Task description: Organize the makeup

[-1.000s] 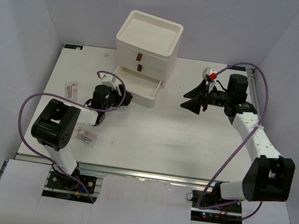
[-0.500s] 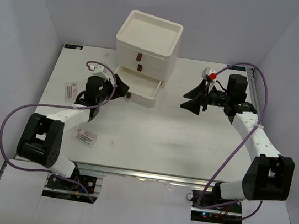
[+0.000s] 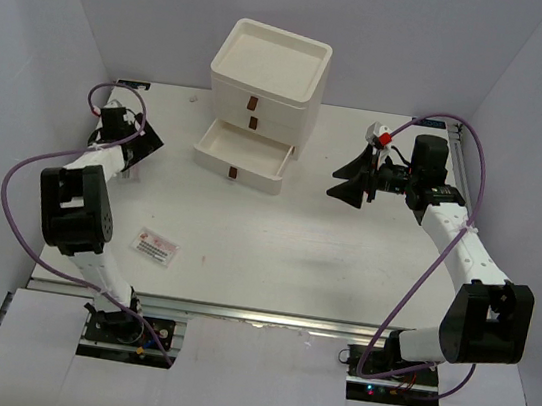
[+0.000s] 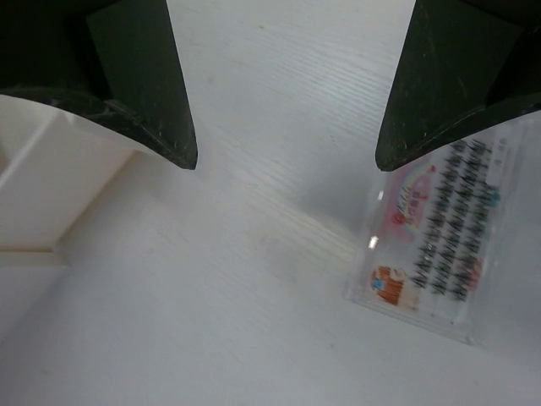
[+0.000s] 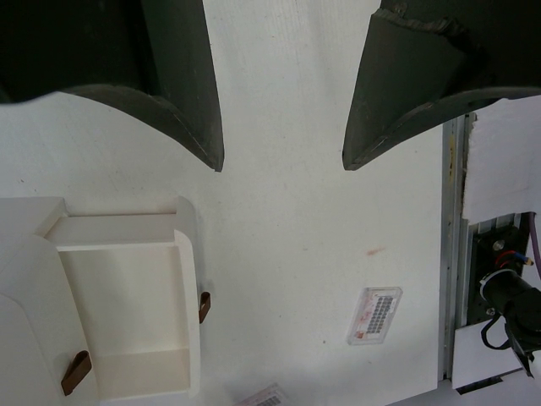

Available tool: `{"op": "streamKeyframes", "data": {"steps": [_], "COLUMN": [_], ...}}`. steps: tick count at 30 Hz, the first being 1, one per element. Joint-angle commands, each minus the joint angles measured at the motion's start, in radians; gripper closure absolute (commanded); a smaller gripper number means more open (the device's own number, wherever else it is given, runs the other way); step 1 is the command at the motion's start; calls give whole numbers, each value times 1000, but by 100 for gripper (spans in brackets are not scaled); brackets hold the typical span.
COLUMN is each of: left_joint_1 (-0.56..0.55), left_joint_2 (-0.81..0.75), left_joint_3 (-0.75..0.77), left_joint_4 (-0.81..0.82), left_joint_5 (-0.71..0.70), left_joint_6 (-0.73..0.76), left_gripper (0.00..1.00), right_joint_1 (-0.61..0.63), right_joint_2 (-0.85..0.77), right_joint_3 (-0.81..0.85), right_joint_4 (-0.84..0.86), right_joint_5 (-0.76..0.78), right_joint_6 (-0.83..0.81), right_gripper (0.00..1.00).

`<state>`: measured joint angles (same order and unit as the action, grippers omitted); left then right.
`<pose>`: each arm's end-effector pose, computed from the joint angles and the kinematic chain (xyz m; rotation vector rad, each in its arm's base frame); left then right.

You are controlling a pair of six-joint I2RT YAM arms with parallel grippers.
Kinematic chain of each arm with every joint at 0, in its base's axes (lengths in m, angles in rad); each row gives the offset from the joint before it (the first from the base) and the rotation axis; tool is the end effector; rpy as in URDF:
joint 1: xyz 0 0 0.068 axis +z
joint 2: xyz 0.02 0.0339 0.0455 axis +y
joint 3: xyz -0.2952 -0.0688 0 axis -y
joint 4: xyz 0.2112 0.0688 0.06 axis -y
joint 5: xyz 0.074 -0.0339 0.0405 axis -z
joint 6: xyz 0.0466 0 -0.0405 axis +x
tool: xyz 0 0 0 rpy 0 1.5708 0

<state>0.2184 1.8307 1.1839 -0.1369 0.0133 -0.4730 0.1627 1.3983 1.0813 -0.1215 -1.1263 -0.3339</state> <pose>0.3769 0.0830 0.2343 -0.7932 2.2214 -0.1399 0.2634 0.0859 0.3556 -1.1000 1.5091 0.9960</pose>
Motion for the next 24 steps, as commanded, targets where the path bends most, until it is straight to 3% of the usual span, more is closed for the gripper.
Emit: {"op": "streamKeyframes", "data": {"steps": [1, 7, 13, 24], "left_joint_1": [-4, -2, -2, 43], "left_joint_2": [67, 69, 105, 126], "left_joint_3": [68, 41, 52, -28], "left_joint_4": [-64, 85, 112, 120], "left_joint_5": [-195, -266, -263, -8], "left_joint_6": [158, 295, 367, 448], "left_gripper": [2, 2, 2, 2], "right_joint_1": [-5, -5, -5, -5], "right_joint_2": [-16, -13, -12, -16], "right_joint_3": [-7, -8, -8, -9], "right_joint_4": [6, 6, 6, 5], "right_joint_5": [-23, -28, -30, -37], "right_joint_6": [-14, -16, -17, -17], "right_gripper": [35, 35, 35, 34]}}
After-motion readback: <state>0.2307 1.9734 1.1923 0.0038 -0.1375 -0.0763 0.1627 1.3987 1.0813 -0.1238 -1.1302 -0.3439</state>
